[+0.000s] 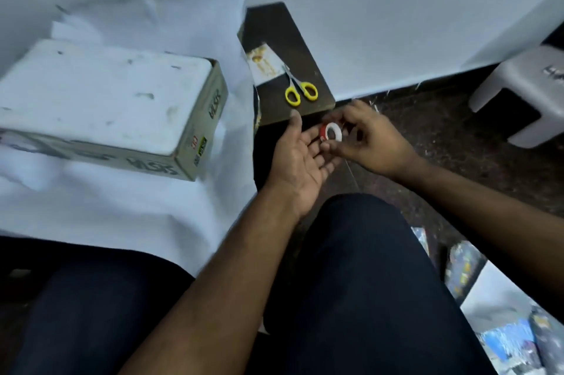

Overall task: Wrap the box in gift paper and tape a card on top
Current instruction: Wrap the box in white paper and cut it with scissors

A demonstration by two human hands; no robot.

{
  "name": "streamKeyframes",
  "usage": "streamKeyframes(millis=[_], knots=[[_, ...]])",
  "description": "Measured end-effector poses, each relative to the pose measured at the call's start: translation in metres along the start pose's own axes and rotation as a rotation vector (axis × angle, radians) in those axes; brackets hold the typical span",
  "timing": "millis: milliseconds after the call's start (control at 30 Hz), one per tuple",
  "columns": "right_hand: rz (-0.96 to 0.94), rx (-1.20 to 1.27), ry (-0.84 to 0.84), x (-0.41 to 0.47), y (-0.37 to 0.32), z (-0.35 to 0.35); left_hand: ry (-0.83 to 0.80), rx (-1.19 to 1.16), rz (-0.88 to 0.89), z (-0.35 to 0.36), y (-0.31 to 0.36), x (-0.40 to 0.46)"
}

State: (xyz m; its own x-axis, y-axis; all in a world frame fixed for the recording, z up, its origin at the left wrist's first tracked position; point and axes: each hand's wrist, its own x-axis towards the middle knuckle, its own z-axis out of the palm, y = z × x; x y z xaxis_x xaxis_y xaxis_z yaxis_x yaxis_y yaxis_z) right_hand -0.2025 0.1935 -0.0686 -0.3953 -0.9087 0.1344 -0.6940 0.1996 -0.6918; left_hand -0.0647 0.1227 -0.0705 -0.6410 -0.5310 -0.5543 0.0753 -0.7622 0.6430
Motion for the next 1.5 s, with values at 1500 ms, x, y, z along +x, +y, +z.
streamKeyframes(millis=[1500], knots=[[0.351,-0.547,0.106,0.093,-0.069,0.033,0.087,0.206,0.265,-0.032,0.096,-0.040]])
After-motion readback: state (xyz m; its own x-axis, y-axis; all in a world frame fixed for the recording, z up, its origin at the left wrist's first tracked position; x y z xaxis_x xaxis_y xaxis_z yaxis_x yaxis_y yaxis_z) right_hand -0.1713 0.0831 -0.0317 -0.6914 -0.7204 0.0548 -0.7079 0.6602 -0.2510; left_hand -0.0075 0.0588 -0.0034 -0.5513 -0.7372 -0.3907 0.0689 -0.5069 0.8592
